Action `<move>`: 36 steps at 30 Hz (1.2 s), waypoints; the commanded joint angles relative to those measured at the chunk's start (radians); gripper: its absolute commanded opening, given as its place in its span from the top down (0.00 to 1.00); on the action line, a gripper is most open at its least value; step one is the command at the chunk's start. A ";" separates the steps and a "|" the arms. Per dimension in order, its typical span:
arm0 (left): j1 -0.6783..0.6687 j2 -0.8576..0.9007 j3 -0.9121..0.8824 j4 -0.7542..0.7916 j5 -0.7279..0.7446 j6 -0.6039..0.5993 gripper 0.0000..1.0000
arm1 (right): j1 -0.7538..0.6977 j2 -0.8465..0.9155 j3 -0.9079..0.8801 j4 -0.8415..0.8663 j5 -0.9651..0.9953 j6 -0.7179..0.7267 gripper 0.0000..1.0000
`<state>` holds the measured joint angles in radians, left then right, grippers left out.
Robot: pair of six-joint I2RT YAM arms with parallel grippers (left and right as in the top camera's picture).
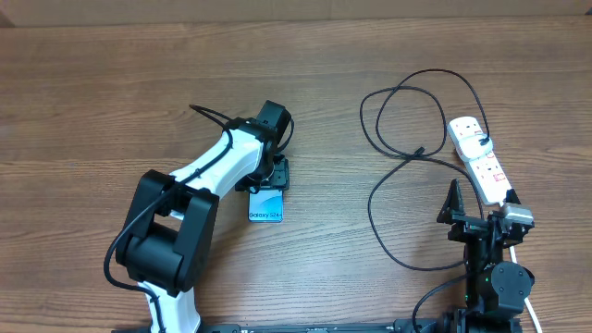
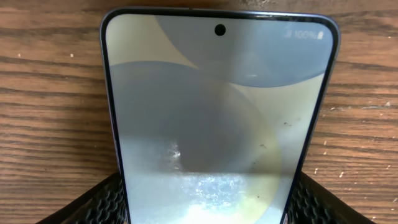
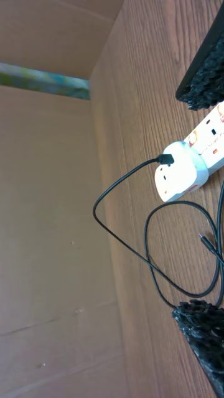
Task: Plug charger to phone and switch on socket
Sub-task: 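Close the left gripper on the smartphone's bottom edge, then lift the smartphone upright with the left gripper and move it right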
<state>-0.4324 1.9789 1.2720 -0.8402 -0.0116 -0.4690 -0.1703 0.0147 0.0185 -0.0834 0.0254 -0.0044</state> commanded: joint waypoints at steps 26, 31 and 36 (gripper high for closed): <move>0.011 0.093 0.171 -0.185 0.064 0.001 0.47 | -0.005 -0.010 -0.011 0.003 -0.001 -0.008 0.00; 0.025 0.093 0.232 -0.252 0.066 0.001 0.48 | -0.005 -0.010 -0.011 0.003 -0.001 -0.008 0.00; 0.026 0.093 0.303 -0.310 0.121 0.025 0.50 | -0.005 -0.010 -0.011 0.003 -0.001 -0.008 0.00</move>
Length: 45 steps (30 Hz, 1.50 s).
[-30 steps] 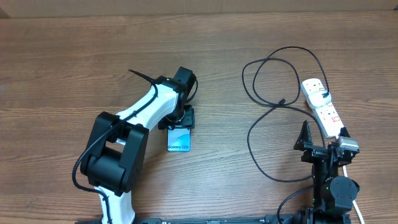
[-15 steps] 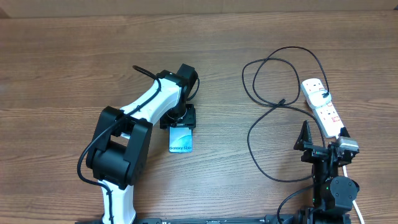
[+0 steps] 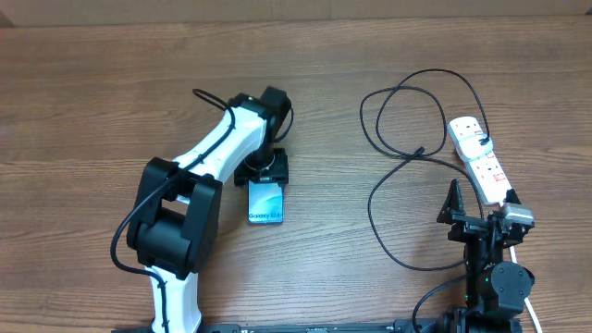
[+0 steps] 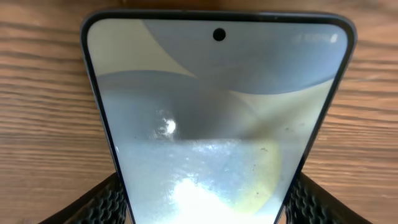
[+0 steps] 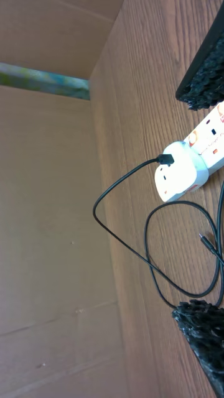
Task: Plug charger to phone and switch on socket
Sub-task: 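Lift the smartphone upright with the left gripper and move it right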
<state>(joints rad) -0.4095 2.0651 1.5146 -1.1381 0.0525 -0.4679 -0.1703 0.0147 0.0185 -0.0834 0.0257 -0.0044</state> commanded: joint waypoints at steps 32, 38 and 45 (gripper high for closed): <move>0.013 0.007 0.091 0.129 1.001 0.176 0.50 | -0.005 -0.010 -0.011 0.003 -0.002 -0.008 0.00; 0.039 0.007 0.091 0.129 1.098 0.149 0.51 | -0.005 -0.010 -0.011 0.003 -0.002 -0.008 0.00; 0.064 0.007 0.091 0.131 1.167 0.075 0.55 | -0.005 -0.010 -0.011 0.003 -0.002 -0.008 0.00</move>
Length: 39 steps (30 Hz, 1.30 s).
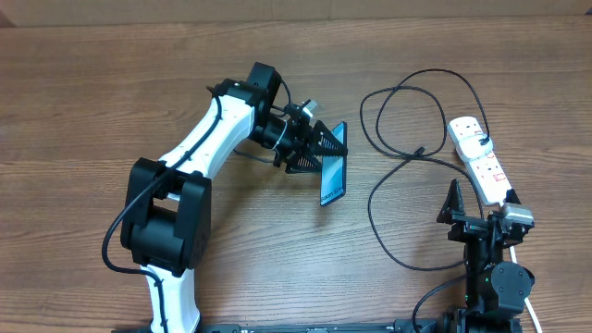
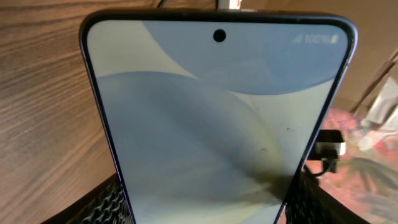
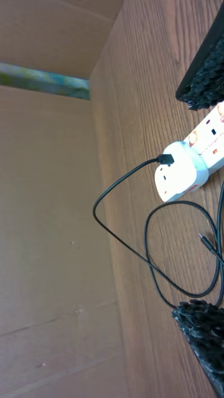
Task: Plug charger to phone and switch on socket
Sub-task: 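Lift the smartphone upright with the left gripper and move it right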
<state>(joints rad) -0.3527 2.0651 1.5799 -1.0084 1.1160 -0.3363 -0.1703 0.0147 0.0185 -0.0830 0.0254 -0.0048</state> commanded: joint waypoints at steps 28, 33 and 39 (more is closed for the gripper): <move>0.006 0.007 0.026 0.082 0.344 -0.300 0.58 | -0.005 -0.010 -0.011 0.002 -0.001 -0.008 0.00; 0.006 0.007 0.026 0.082 0.344 -0.300 0.58 | -0.005 -0.010 -0.011 0.002 -0.001 -0.008 0.00; 0.006 0.007 0.026 0.082 0.344 -0.300 0.58 | -0.005 -0.010 -0.011 0.003 -0.001 -0.008 0.00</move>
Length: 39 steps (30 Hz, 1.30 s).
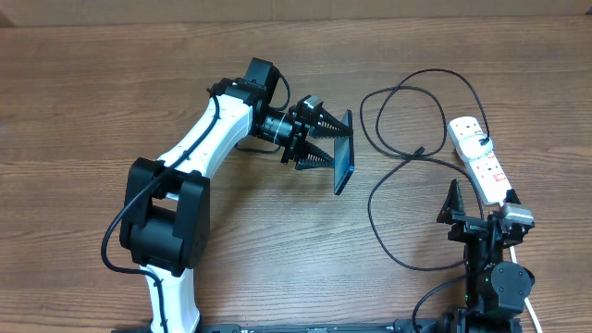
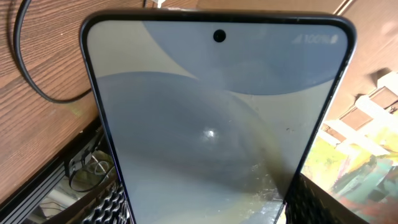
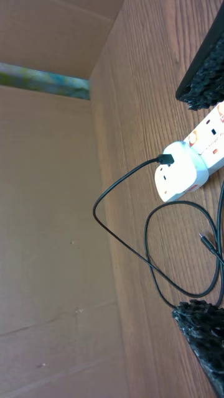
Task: Plug charger to phone and switch on socket
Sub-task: 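Lift the smartphone upright with the left gripper and move it right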
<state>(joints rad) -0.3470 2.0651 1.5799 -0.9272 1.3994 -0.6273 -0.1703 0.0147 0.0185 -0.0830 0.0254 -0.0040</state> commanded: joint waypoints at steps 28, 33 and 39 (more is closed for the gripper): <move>0.001 0.007 0.026 0.043 -0.010 -0.008 0.60 | -0.005 -0.010 -0.011 0.003 -0.001 -0.008 0.00; 0.001 0.007 0.026 0.047 -0.103 -0.007 0.60 | -0.005 -0.010 -0.011 0.002 -0.001 -0.008 0.00; 0.001 0.007 0.026 0.121 -0.207 -0.004 0.62 | -0.005 -0.010 -0.011 0.002 -0.001 -0.008 0.00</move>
<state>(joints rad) -0.3470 2.0651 1.5799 -0.8360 1.2522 -0.6300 -0.1703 0.0147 0.0185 -0.0834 0.0254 -0.0044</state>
